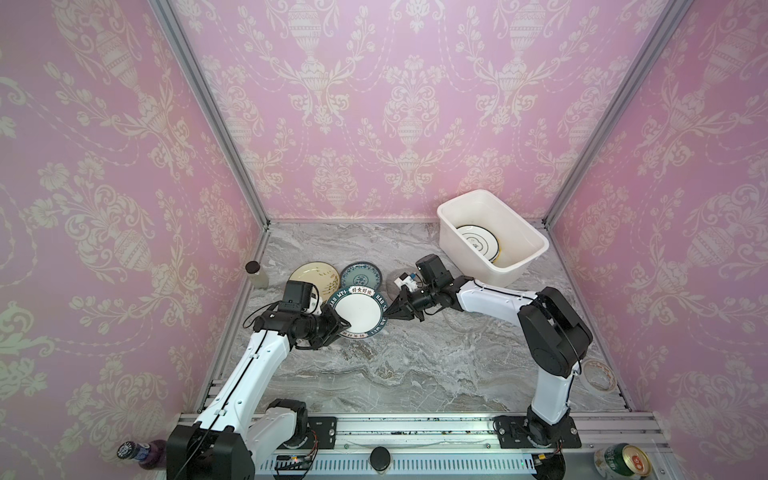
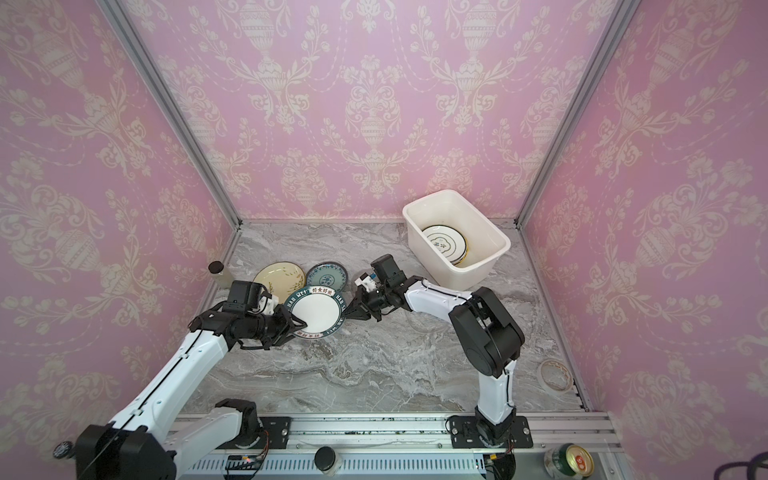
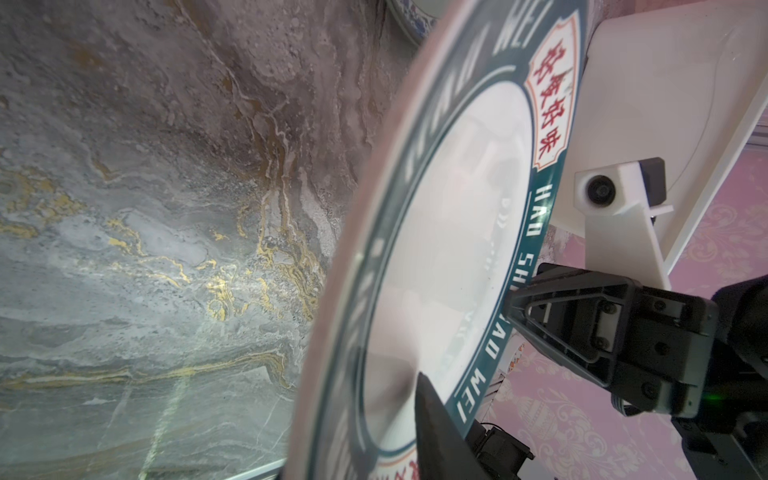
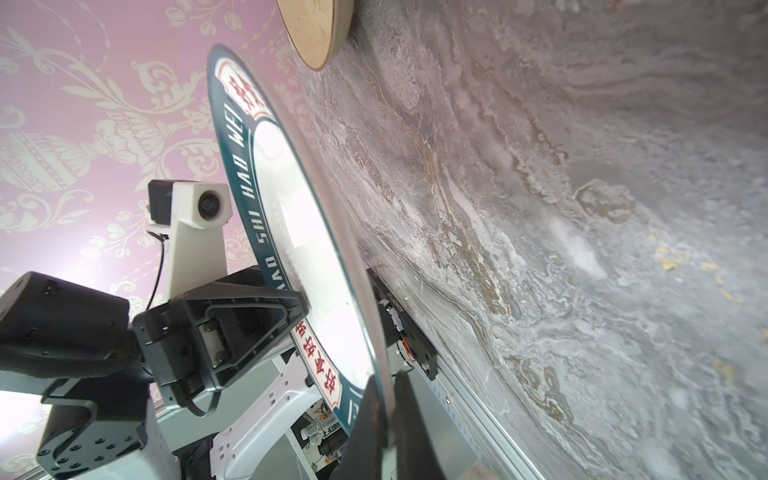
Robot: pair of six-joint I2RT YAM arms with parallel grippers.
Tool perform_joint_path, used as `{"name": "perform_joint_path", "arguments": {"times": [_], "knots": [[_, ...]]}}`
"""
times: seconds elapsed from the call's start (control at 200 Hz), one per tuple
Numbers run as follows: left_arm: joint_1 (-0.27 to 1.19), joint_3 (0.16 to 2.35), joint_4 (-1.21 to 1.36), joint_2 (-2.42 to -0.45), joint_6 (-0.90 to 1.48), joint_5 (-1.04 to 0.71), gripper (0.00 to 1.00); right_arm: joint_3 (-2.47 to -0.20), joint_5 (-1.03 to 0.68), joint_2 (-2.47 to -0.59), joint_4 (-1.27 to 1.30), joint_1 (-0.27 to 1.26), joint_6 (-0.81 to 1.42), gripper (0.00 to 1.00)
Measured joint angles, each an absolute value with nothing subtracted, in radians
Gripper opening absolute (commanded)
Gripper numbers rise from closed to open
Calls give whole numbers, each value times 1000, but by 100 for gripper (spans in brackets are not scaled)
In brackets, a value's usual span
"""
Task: Place the plates into the plastic bin on the countertop
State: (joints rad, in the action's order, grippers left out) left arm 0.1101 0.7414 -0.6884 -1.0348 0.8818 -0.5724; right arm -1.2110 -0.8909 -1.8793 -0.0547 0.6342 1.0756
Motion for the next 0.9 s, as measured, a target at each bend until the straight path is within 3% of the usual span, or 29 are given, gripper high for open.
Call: {"name": "perform_joint_path", "arguments": {"times": [0.275,0.4,0.595,0.901], "knots": [[105,713,-609,-985,961,-590,6,-1182,-893,-1879,13,623,1154,0],[105,708,-590,-967,990,-589,0,-1180,-892,-1879,26,622,1173,13],[107,672,-514,-923,1086,-572,0,-1173,-884,-1873,99,624,1225,44],[108,598,-336,-845,1356,-516,0,-1134,-852,-1854,379,637,1403,49]]}}
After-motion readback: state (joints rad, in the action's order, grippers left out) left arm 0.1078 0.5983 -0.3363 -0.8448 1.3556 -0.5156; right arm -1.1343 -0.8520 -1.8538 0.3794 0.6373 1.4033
